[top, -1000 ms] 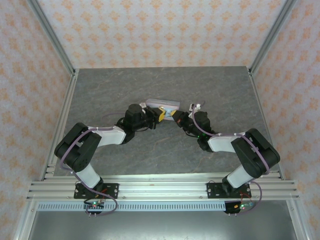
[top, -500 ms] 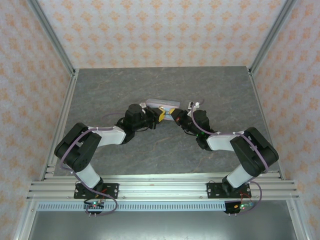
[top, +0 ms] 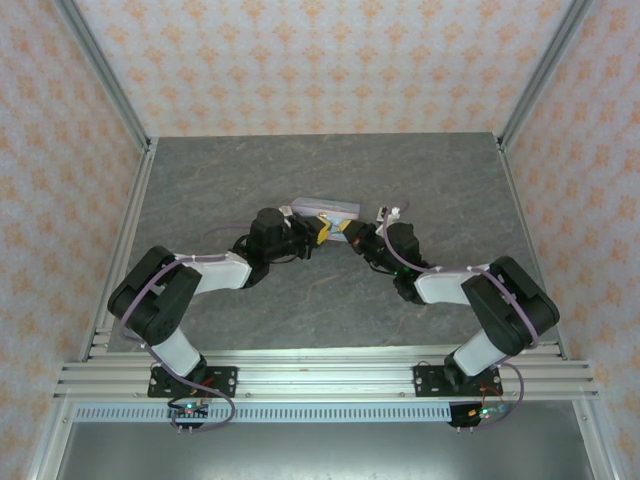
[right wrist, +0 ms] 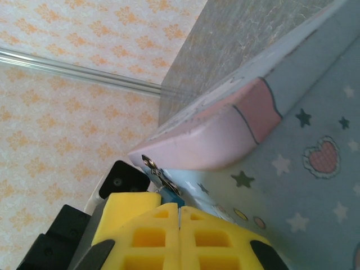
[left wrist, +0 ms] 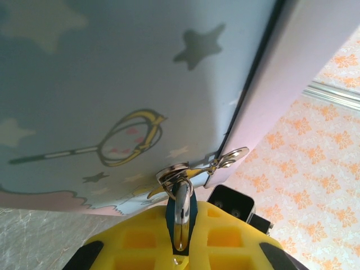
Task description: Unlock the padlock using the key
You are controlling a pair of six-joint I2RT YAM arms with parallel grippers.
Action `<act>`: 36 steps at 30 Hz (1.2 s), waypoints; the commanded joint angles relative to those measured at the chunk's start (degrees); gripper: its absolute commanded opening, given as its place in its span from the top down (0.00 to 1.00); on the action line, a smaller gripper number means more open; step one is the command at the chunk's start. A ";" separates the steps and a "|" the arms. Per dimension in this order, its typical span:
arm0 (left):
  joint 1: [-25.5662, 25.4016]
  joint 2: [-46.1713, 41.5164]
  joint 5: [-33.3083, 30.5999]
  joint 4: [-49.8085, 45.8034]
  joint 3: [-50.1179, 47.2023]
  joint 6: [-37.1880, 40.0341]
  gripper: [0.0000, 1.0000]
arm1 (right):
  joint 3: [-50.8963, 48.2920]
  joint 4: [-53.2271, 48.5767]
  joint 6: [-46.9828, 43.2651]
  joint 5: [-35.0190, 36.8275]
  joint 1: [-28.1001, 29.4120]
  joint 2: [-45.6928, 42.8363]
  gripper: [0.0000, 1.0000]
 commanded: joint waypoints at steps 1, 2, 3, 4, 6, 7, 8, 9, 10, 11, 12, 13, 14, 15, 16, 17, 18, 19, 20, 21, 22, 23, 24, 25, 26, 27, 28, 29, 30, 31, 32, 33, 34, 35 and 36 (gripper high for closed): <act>-0.38 -2.15 -1.50 0.86 -0.06 1.41 1.00 | -1.37 1.08 -0.48 0.92 0.36 -2.37 1.00; -0.38 -2.09 -1.51 0.86 -0.06 1.45 1.00 | -1.45 0.99 -0.51 0.83 0.34 -2.40 1.00; -0.33 -2.20 -1.48 0.86 -0.06 1.45 1.00 | -1.42 0.99 -0.43 0.77 0.33 -2.38 1.00; -0.43 -2.17 -1.53 0.81 -0.06 1.53 1.00 | -1.34 1.08 -0.39 0.74 0.32 -2.32 1.00; -0.43 -2.21 -1.48 0.77 -0.10 1.49 1.00 | -0.96 1.15 -0.39 0.55 0.37 -2.03 1.00; -0.40 -2.17 -1.52 0.77 -0.08 1.49 1.00 | -0.78 1.16 -0.34 0.40 0.33 -1.91 1.00; -0.43 -2.12 -1.52 0.85 -0.06 1.49 1.00 | -0.48 1.16 -0.30 0.27 0.32 -1.72 1.00; -0.45 -2.09 -1.51 0.86 -0.06 1.49 1.00 | -0.26 1.16 -0.30 0.16 0.31 -1.59 1.00; -0.44 -2.11 -1.52 0.86 -0.04 1.49 1.00 | 0.01 1.25 -0.16 0.07 0.36 -1.37 1.00; -0.41 -2.08 -1.53 0.86 -0.06 1.49 1.00 | 0.27 1.21 -0.08 -0.04 0.33 -1.31 1.00; -0.44 -2.08 -1.44 0.84 -0.06 1.49 1.00 | 0.43 1.38 -0.10 -0.13 0.32 -0.96 1.00; -0.37 -2.10 -1.51 0.86 -0.06 1.49 1.00 | 0.58 1.58 0.04 -0.13 0.37 -0.75 1.00; -0.37 -2.09 -1.48 0.95 -0.06 1.51 1.00 | 0.84 1.69 0.14 -0.17 0.35 -0.58 1.00; -0.37 -2.13 -1.53 0.95 -0.06 1.49 1.00 | 0.99 1.74 0.14 -0.22 0.40 -0.32 1.00; -0.39 -2.10 -1.47 0.94 -0.06 1.49 1.00 | 1.30 1.78 0.22 -0.31 0.40 -0.20 1.00; -0.37 -2.11 -1.44 0.95 -0.06 1.49 1.00 | 1.49 1.90 0.38 -0.37 0.40 0.09 1.00; -0.45 -2.10 -1.44 0.95 -0.10 1.49 1.00 | 1.70 2.03 0.41 -0.43 0.41 0.22 1.00; -0.37 -2.10 -1.43 0.99 0.02 1.49 1.00 | 1.93 2.10 0.48 -0.48 0.40 0.35 1.00; -0.44 -2.09 -1.44 0.97 0.03 1.45 1.00 | 2.15 2.12 0.51 -0.57 0.40 0.56 1.00; -0.43 -2.10 -1.43 1.07 0.01 1.41 1.00 | 2.28 2.06 0.53 -0.53 0.46 0.74 1.00; -0.37 -2.08 -1.43 1.08 0.03 1.41 1.00 | 2.46 2.13 0.61 -0.51 0.50 0.89 1.00; -0.39 -2.10 -1.44 1.06 0.03 1.45 1.00 | 2.62 2.21 0.61 -0.66 0.49 1.04 1.00; -0.37 -2.15 -1.40 1.04 0.03 1.41 1.00 | 2.73 2.21 0.58 -0.70 0.52 1.14 1.00; -0.42 -2.10 -1.44 1.09 -0.02 1.42 1.00 | 2.78 2.28 0.60 -0.81 0.53 1.27 1.00; -0.37 -2.11 -1.47 1.12 0.03 1.40 1.00 | 2.82 2.37 0.66 -0.84 0.59 1.37 1.00; -0.41 -2.11 -1.52 1.12 -0.04 1.46 1.00 | 2.71 2.39 0.66 -0.90 0.65 1.40 1.00; -0.39 -2.08 -1.49 1.08 -0.02 1.41 1.00 | 2.66 2.39 0.66 -0.88 0.58 1.40 1.00; -0.39 -2.08 -1.48 1.05 0.00 1.41 1.00 | 2.50 2.39 0.66 -0.78 0.72 1.36 1.00; -0.41 -2.13 -1.52 0.88 0.03 1.41 1.00 | 2.20 2.50 0.76 -0.75 0.67 1.22 1.00; -0.39 -2.15 -1.53 0.95 0.03 1.40 1.00 | 1.89 2.50 0.67 -0.58 0.71 0.90 1.00; -0.37 -2.11 -1.53 0.90 -0.06 1.49 1.00 | 1.58 2.40 0.58 -0.53 0.71 0.73 1.00; -0.41 -2.17 -1.59 0.95 -0.06 1.49 1.00 | 1.13 2.39 0.58 -0.43 0.64 0.39 1.00; -0.44 -2.17 -1.68 0.90 -0.15 1.49 1.00 | 0.85 2.31 0.59 -0.31 0.64 0.11 1.00; -0.45 -2.25 -1.70 0.78 -0.15 1.57 1.00 | 0.57 2.26 0.61 -0.31 0.66 0.09 1.00; -0.45 -2.30 -1.69 0.77 -0.22 1.58 1.00 | 0.37 2.14 0.58 -0.31 0.71 -0.03 1.00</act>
